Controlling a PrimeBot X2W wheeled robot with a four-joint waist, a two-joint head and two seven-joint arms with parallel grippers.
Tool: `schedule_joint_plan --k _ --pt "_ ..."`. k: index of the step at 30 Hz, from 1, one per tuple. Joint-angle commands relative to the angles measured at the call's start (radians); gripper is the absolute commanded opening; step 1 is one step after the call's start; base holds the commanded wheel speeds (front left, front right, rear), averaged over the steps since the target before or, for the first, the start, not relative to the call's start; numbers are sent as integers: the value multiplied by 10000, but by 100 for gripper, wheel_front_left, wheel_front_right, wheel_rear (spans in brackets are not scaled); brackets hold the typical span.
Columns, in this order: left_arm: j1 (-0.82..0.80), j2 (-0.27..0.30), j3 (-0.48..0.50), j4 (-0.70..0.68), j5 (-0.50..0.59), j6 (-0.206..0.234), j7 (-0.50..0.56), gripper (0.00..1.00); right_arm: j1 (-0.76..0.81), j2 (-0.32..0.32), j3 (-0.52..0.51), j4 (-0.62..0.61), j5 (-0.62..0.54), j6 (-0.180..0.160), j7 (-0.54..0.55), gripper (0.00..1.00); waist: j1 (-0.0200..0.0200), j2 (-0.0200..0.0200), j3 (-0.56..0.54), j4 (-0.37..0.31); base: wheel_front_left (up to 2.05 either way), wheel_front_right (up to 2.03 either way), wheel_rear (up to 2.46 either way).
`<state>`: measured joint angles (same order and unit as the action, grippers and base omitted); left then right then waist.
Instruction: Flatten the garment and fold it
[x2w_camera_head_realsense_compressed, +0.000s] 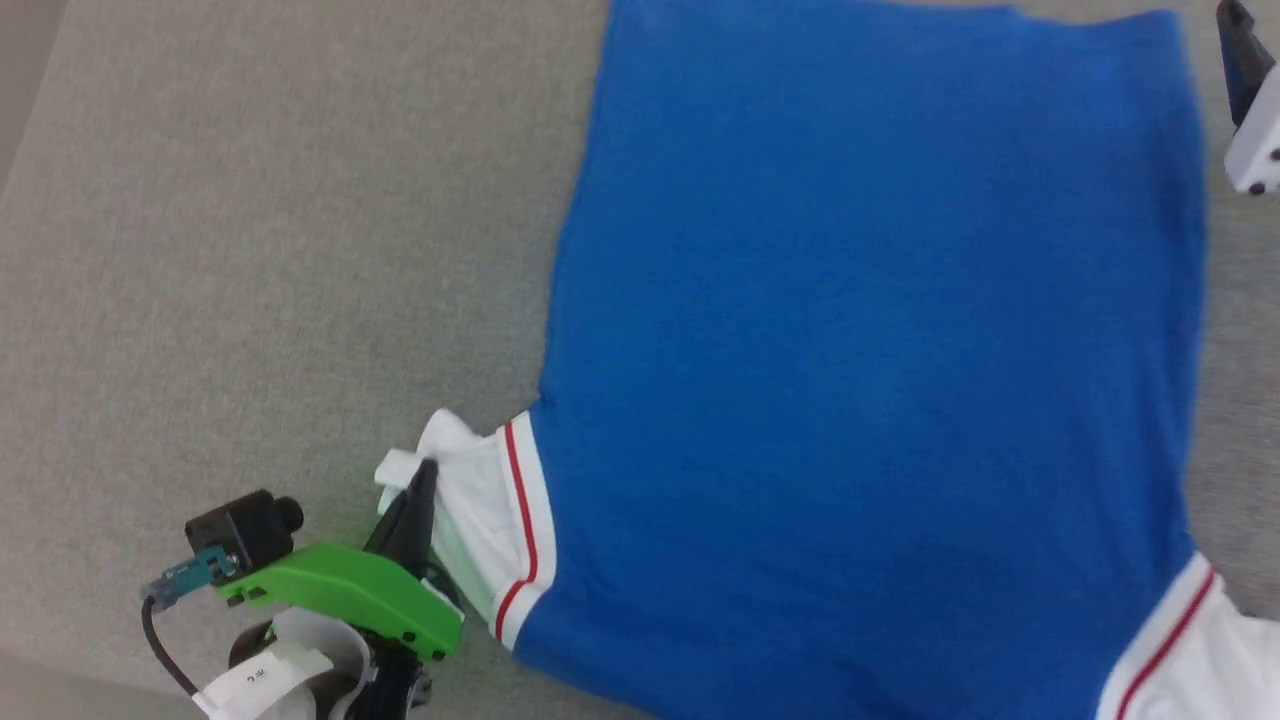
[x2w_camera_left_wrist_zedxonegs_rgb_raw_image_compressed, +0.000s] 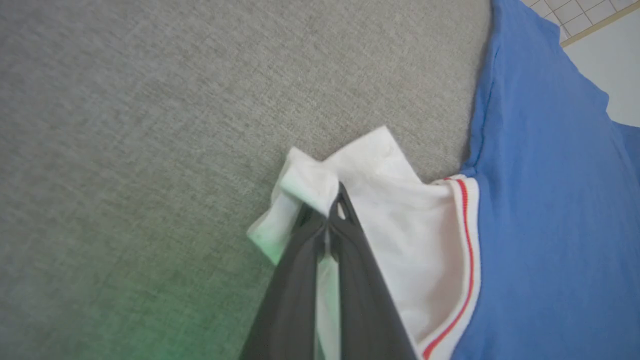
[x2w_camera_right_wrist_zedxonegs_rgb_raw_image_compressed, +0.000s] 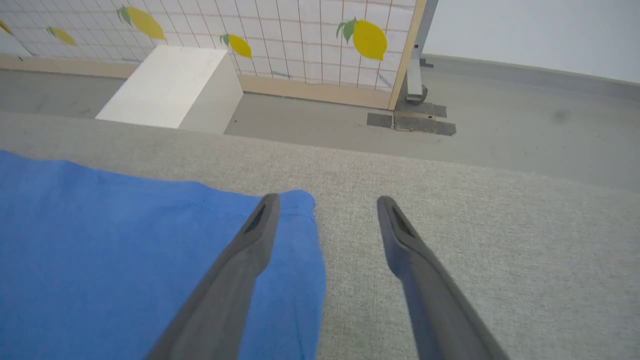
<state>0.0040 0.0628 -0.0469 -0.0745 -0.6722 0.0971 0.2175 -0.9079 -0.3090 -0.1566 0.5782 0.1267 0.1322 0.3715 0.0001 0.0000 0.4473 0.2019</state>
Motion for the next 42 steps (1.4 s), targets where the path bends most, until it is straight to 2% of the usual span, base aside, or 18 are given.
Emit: schedule_joint_plan --k 1,8,9,10,11,12,14,21,23,27,30,34,38,42 --pt "-209 -52 -90 205 -166 -53 -74 0 -383 -112 110 236 -171 -15 648 100 -1 0 1089 818 0 0 0" --pt "-411 -82 -325 594 -341 -102 -369 0 -910 -115 -195 536 -960 -15 2933 100 -1 0 1246 903 0 0 0" --pt "-418 -83 -336 645 -356 -98 -400 0 -878 -47 -298 507 -1080 -15 3198 49 -1 0 1200 882 0 0 0" --pt "-413 -84 -340 682 -361 -90 -421 0 -839 25 -404 457 -1148 -15 3361 30 -1 0 1162 860 0 0 0" --pt "-404 -85 -345 729 -357 -79 -439 0 -769 120 -554 359 -1232 -15 3448 3 -1 0 1089 830 0 0 0" --pt "-398 -82 -347 760 -349 -70 -452 0 -691 189 -641 233 -1310 -15 3389 0 -1 0 1024 803 0 0 0" --pt "-388 -69 -341 809 -333 -56 -486 0 -457 340 -859 -208 -1414 -15 2690 0 -1 0 862 745 0 0 0" --pt "-95 109 -207 835 -329 40 -490 0 1359 1201 -1406 -1369 -1158 -15 -1604 0 -1 0 -211 287 0 0 0" --pt "83 191 -147 788 -327 107 -442 0 2045 1424 -1596 -1512 -1035 -15 -2413 0 -1 0 -653 116 0 0 0" --pt "560 366 -27 615 -311 291 -290 0 3505 1828 -2095 -1925 -888 -15 -3336 0 -1 0 -1580 -288 0 0 0" --pt "933 498 45 403 -301 434 -130 0 4601 2065 -2507 -2395 -831 -15 -3397 0 -1 0 -2152 -580 0 0 0" --pt "1416 678 166 26 -292 660 110 0 6126 2331 -3075 -3174 -921 -15 -2660 0 -1 0 -2731 -999 0 0 0" --pt "1716 788 216 -288 -289 819 307 0 7379 2511 -3572 -3882 -923 -15 -1319 0 -1 0 -3013 -1319 0 0 0" --pt "1855 815 191 -468 -291 901 418 0 8335 2576 -3955 -4332 -844 -15 548 0 -1 0 -3167 -1529 0 0 0"
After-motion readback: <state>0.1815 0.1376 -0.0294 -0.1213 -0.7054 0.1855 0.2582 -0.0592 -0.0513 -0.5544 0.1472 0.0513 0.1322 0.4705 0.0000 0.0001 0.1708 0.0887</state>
